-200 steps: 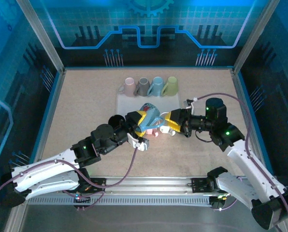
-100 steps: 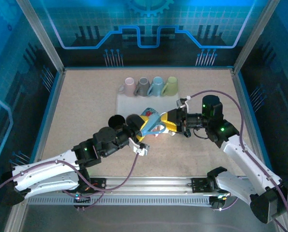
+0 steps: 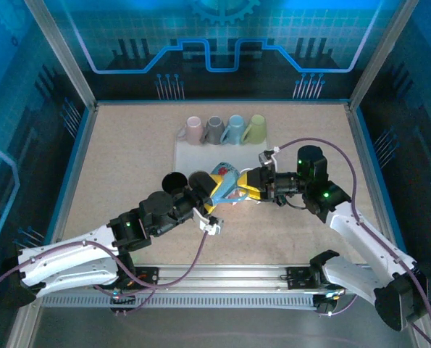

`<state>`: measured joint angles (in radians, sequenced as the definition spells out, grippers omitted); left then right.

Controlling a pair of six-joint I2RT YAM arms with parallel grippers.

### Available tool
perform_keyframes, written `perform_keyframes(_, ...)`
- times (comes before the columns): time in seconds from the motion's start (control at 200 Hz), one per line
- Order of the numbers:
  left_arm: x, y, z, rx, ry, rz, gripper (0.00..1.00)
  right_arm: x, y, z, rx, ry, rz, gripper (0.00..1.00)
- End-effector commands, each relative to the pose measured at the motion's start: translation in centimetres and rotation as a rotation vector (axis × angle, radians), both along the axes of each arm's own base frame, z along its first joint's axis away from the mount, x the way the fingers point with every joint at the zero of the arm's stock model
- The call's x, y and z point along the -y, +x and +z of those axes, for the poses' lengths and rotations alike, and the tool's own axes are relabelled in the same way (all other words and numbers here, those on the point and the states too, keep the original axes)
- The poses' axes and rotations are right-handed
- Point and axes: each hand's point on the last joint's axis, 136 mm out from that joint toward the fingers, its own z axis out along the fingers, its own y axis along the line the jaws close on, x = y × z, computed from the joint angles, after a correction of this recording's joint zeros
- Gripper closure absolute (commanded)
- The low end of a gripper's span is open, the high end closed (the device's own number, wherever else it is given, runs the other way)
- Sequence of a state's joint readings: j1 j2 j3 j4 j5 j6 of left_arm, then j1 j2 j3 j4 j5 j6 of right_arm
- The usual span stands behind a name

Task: Turn the mug right side up

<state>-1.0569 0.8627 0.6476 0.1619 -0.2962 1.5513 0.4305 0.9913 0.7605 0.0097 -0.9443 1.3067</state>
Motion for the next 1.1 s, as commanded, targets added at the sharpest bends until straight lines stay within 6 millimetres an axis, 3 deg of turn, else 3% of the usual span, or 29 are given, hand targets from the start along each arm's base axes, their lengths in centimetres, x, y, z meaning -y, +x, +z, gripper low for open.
perform_keyframes(0.0,0.0,-0.4,1.9,0.047,-0.049,-0.011,0.68,-0.8,-0.5,1.0,0.040,0.034,0.037,0.60)
perform_keyframes(0.13,0.3,-0.5,1.6,0.041,-0.042,-0.017,0.67,-1.2,-0.7,1.2,0.049,0.048,0.054,0.68)
perform_keyframes(0.285,0.3,-0.5,1.7,0.027,-0.060,-0.018,0.59,-1.2,-0.7,1.7,0.059,0.062,0.049,0.86)
perform_keyframes(0.41,0.2,-0.4,1.6,0.000,-0.081,-0.005,0.30,-0.5,-0.2,2.5,0.080,0.071,0.014,0.91)
perform_keyframes(0.49,-0.1,-0.1,1.8,-0.029,-0.119,0.011,0.17,0.4,0.1,3.8,0.117,0.087,-0.026,0.93)
perform_keyframes(0.54,-0.3,0.1,1.9,-0.045,-0.137,0.024,0.02,1.1,0.2,4.7,0.139,0.094,-0.050,0.95)
perform_keyframes(0.79,-2.1,2.0,1.6,-0.213,-0.217,0.205,0.01,5.4,0.0,7.8,0.326,-0.022,-0.218,1.00)
perform_keyframes(0.875,-3.2,2.8,1.7,-0.311,-0.256,0.301,0.01,6.6,-0.2,7.1,0.393,-0.157,-0.270,1.00)
perform_keyframes(0.935,-4.0,3.0,0.8,-0.407,-0.264,0.365,0.01,7.9,0.1,6.3,0.456,-0.299,-0.334,1.00)
perform_keyframes(1.095,-6.3,3.5,0.3,-0.591,-0.392,0.530,0.01,10.4,0.5,6.9,0.670,-0.415,-0.469,1.00)
